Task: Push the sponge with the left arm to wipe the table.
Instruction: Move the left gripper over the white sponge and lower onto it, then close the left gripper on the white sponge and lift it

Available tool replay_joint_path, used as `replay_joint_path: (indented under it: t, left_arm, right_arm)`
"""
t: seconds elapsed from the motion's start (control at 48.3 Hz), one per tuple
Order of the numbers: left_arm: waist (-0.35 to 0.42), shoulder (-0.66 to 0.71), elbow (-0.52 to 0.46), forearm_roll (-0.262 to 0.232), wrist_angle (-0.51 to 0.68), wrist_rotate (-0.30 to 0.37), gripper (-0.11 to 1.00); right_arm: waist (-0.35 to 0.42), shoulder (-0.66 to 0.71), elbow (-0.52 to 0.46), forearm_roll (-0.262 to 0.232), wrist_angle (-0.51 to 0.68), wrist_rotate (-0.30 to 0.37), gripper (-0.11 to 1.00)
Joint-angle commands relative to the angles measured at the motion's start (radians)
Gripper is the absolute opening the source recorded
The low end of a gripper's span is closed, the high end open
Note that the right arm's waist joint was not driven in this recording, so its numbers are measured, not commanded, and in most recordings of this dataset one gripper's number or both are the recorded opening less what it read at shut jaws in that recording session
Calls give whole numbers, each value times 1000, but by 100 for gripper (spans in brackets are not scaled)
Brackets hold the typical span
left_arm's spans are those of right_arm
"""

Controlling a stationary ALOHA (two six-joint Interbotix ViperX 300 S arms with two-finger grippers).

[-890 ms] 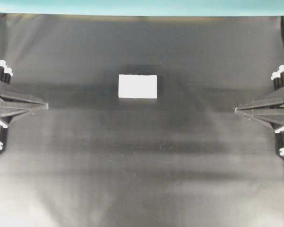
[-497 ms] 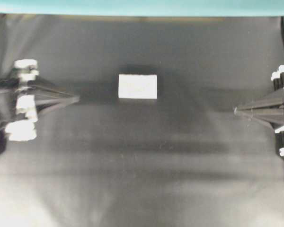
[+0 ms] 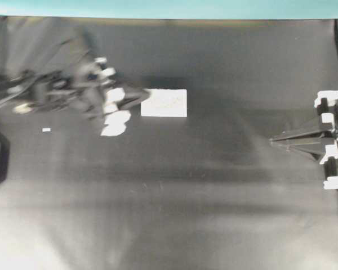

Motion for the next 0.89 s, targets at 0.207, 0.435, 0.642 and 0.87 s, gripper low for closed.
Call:
replay_joint_path:
  t: [0.207, 0.435, 0.642, 0.87]
  left_arm:
    - [66, 181, -179, 3, 115, -104, 66]
    - [66, 321, -255, 2, 161, -133, 79]
    - [66, 405, -267, 3, 160, -141, 76]
    - [61, 407, -241, 5, 164, -143, 76]
  right_arm:
    - [0, 11, 0, 2, -8, 23, -1]
    - [0, 14, 2, 0, -11, 18, -1]
    - [0, 14, 9, 0, -8, 21, -1]
    - [0, 14, 21, 0, -11, 23, -1]
